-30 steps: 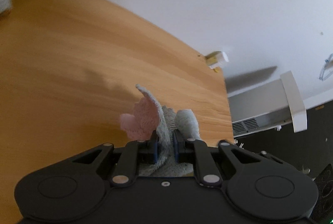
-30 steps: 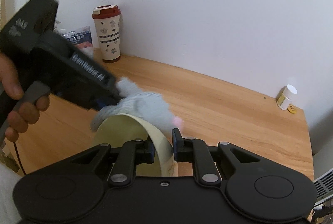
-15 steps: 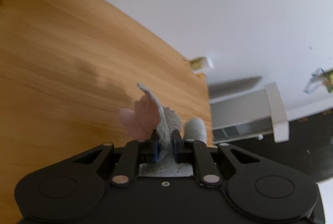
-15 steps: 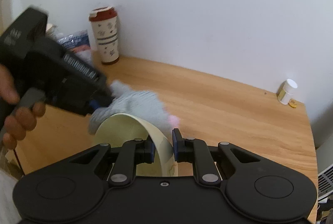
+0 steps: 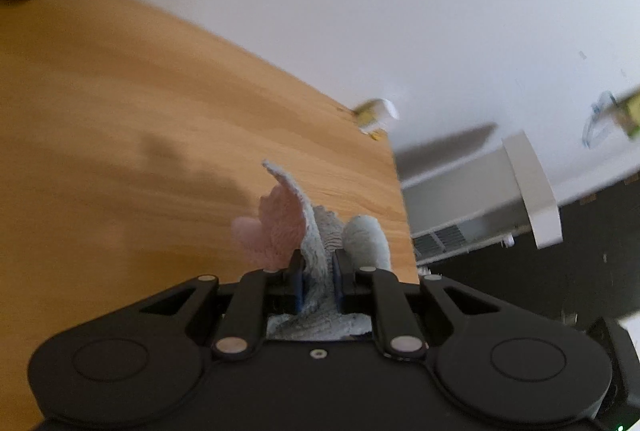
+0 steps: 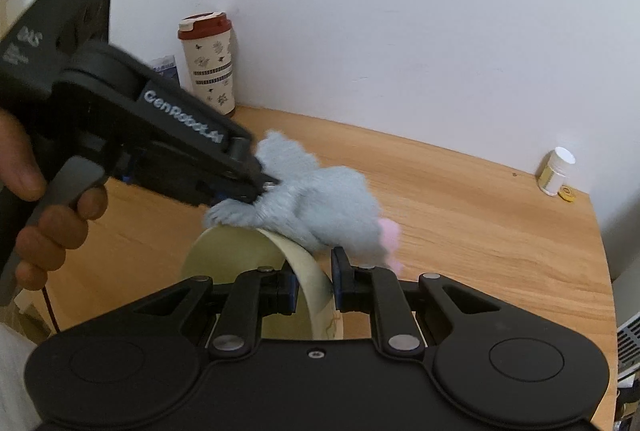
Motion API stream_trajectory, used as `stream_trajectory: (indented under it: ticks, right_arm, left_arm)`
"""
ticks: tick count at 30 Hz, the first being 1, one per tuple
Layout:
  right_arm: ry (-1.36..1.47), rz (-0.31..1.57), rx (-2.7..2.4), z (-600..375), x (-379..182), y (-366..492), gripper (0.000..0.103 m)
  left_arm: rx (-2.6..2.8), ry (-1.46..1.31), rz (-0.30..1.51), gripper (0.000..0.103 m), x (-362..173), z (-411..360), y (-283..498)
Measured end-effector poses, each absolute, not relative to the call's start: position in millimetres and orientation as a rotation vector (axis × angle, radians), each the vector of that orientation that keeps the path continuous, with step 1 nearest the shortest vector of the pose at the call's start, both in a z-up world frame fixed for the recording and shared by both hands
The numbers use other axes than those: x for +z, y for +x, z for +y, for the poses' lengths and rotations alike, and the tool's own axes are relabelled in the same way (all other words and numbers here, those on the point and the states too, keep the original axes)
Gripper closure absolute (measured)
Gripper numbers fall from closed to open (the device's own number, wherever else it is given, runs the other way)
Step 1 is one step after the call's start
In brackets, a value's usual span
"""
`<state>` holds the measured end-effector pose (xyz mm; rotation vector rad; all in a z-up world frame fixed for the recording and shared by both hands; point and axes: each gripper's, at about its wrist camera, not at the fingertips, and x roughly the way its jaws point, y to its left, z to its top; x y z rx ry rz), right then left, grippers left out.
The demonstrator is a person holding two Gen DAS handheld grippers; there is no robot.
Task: Clean bowl
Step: 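Rub the cloth back and forth over the bowl's outer wall with the left gripper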
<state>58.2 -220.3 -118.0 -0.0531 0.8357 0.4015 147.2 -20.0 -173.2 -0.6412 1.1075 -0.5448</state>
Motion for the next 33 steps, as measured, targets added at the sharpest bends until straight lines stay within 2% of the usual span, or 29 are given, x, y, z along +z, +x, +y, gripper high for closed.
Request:
stream_trajectory:
  ticks: [12,18,33]
  right_arm:
    - [0.013,0.844,0.316,-239.0,-119.8,72.5,0.084]
    - [0.112,0.862,0.306,-255.4,-124.7,90.5,0.085]
    - [0.104,0.861,0.364,-256.2,-126.3,88.8,0.084]
  left_arm:
    - [-0.454,-0.738,1.209,0.09,-212.6,11.7,138.0]
    - [-0.465,-0.764,1.142,0.091,-201.2,15.4,142.0]
    - [-0.565,-0.679,1.066,0.09,-165.7,-17.6,152.1]
